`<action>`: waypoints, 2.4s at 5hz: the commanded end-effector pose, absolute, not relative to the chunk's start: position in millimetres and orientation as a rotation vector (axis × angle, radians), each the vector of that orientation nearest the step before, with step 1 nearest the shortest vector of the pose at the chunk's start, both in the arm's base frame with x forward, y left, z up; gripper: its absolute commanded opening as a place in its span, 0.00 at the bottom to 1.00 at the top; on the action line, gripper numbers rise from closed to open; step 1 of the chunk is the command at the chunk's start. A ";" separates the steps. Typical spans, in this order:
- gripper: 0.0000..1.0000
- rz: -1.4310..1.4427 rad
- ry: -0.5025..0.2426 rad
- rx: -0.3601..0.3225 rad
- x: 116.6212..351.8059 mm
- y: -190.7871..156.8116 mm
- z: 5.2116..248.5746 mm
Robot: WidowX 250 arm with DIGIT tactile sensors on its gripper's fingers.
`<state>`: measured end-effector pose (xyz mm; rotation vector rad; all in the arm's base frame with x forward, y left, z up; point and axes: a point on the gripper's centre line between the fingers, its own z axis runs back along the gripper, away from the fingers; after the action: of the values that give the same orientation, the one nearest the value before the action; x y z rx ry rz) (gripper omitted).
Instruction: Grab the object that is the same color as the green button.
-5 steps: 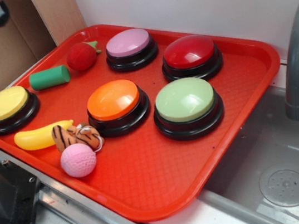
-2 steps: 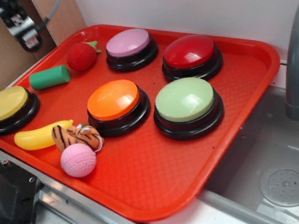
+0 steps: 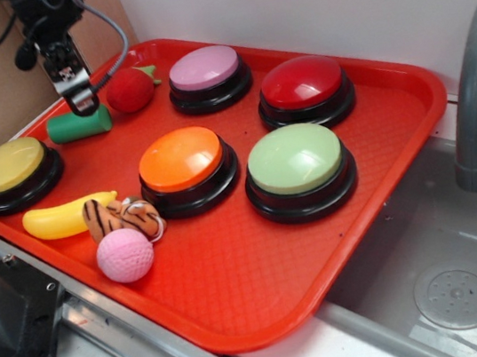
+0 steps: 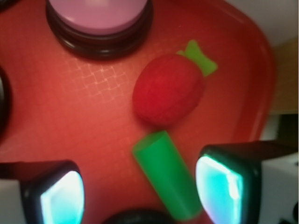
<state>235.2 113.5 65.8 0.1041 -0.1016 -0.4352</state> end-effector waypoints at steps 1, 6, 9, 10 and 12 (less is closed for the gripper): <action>1.00 -0.563 -0.070 0.111 251.7 136.5 39.9; 0.00 -0.407 0.059 0.138 257.0 142.1 44.8; 0.00 0.078 0.046 0.028 250.5 92.4 113.0; 0.00 0.164 0.058 0.052 241.0 67.1 130.7; 1.00 0.164 0.058 0.052 241.0 67.1 130.7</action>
<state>231.8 66.5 121.7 0.0425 0.0889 0.1601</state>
